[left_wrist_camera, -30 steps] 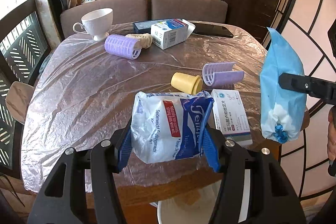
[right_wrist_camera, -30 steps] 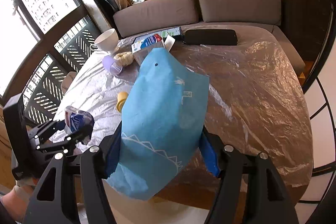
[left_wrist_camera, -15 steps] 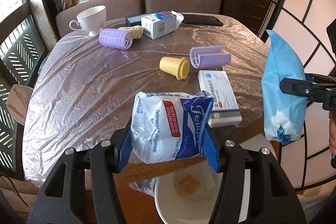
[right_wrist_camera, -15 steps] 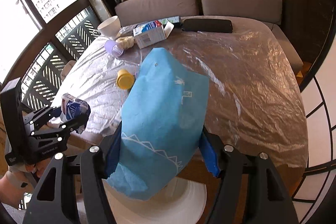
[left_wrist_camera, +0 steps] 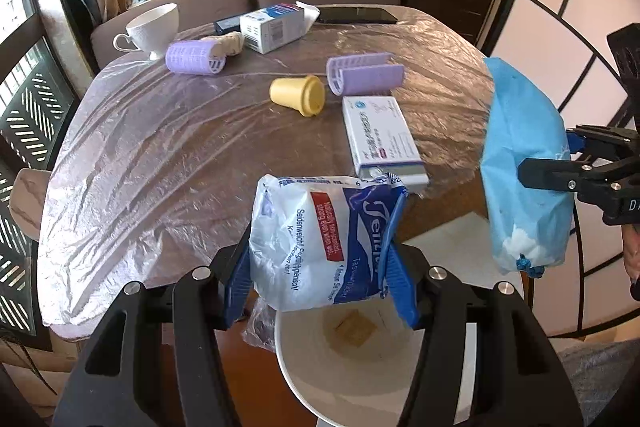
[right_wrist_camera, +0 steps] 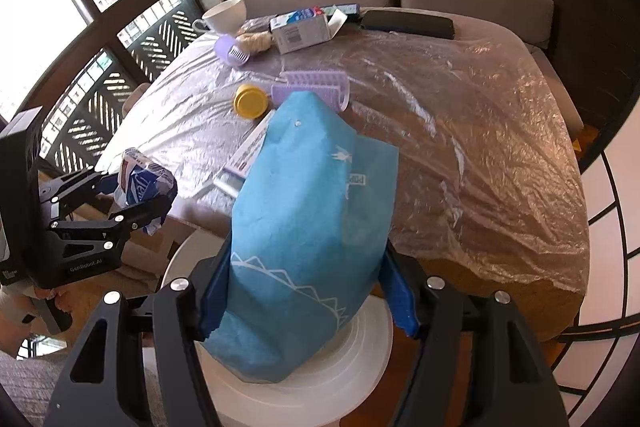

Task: Collect trash
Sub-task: 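Lift and carry the tissue pack and blue bag over the white bin, then lower both held items into the white bin opening, then open both grippers to release the tissue pack and bag into the bin, then move left tool to white medicine box while right tool reaches purple hair roller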

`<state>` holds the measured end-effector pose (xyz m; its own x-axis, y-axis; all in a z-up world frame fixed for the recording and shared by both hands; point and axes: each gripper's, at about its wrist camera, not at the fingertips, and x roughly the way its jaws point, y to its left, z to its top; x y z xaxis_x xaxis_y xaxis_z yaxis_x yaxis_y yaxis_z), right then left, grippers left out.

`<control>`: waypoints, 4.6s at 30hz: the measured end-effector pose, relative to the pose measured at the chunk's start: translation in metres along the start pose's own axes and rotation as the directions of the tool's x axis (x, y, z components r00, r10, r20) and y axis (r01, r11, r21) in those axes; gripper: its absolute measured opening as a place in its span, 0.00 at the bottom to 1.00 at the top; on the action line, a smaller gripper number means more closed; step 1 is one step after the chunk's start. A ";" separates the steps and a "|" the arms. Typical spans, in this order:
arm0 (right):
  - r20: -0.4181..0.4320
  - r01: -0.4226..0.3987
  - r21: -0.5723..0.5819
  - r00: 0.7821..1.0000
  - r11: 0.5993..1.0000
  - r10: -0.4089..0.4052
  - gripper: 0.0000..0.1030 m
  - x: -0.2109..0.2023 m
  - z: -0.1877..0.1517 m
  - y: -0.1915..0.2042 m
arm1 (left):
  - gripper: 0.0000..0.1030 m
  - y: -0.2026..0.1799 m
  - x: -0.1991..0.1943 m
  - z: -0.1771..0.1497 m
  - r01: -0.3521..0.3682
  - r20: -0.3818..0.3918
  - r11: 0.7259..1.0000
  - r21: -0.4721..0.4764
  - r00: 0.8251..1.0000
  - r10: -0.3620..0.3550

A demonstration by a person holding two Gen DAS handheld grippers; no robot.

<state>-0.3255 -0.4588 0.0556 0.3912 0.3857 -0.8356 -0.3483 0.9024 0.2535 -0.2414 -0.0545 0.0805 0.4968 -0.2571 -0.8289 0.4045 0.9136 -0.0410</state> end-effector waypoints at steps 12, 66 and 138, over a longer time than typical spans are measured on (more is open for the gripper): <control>-0.047 0.017 -0.120 0.999 0.993 -0.023 0.62 0.009 -0.023 0.017 | 0.57 -0.014 0.007 -0.020 0.032 -0.054 0.999 0.034 0.998 -0.030; -0.262 -0.002 -0.183 0.964 0.983 -0.046 0.62 0.079 -0.069 0.025 | 0.57 -0.050 0.082 -0.072 0.056 -0.267 0.983 0.174 0.964 -0.007; 0.032 0.119 0.011 0.992 0.993 -0.120 0.96 0.097 0.113 0.020 | 0.99 -0.074 0.081 0.022 -0.044 0.020 0.997 0.061 0.999 0.043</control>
<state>-0.1986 -0.3819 0.0347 0.4574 0.2811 -0.8437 -0.2902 0.9440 0.1572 -0.2146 -0.1492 0.0289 0.5286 -0.2239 -0.8188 0.4281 0.9033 0.0294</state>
